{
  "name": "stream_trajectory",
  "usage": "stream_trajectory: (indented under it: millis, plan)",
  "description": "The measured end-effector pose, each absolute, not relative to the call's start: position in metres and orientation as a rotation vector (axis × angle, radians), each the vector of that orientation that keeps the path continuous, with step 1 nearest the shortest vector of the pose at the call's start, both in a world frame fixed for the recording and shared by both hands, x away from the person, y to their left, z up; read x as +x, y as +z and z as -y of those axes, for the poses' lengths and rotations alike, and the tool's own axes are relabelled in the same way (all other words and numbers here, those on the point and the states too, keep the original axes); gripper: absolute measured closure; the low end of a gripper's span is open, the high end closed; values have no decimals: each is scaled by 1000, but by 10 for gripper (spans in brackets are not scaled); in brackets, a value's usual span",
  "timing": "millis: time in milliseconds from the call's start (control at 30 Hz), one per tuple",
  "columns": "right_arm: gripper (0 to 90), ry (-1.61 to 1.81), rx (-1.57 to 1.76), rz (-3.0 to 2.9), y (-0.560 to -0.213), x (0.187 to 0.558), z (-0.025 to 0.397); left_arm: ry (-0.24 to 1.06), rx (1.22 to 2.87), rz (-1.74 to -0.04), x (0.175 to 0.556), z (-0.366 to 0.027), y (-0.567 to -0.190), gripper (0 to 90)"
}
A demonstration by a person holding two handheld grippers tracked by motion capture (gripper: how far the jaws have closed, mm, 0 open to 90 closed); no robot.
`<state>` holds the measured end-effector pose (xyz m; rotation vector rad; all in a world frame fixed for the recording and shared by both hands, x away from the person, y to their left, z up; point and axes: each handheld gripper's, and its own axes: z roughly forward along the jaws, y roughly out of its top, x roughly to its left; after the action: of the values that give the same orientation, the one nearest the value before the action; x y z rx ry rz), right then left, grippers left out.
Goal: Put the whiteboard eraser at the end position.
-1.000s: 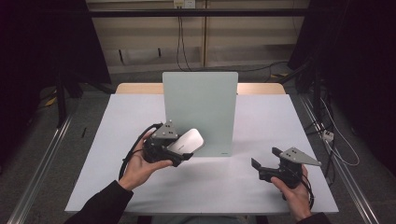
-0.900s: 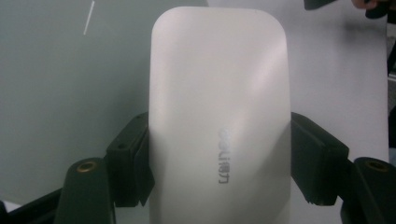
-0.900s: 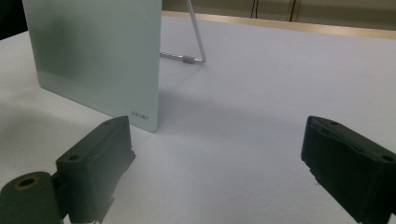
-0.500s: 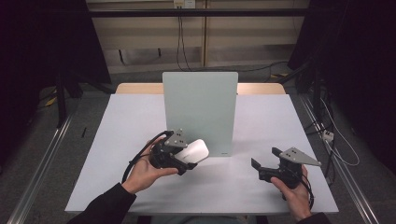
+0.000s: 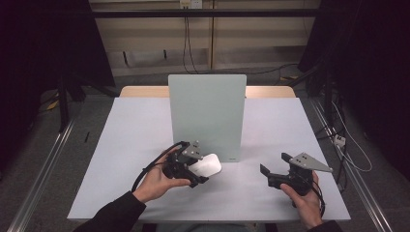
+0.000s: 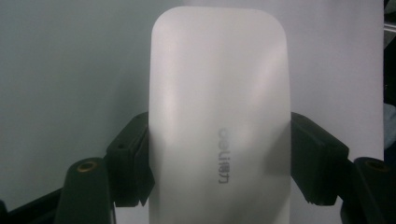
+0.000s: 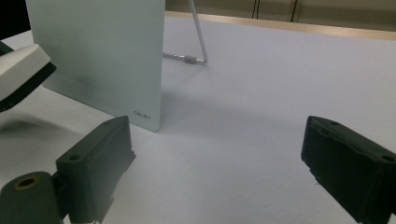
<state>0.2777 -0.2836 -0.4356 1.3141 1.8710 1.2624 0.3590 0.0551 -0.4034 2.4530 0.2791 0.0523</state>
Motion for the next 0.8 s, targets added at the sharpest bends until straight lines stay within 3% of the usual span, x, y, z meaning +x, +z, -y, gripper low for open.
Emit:
stream_trajectory:
  millis: [800]
  plan:
    - [86,1259,1322,-1876,-436,278,283,-16,2550,-268,358,-31,-433,311]
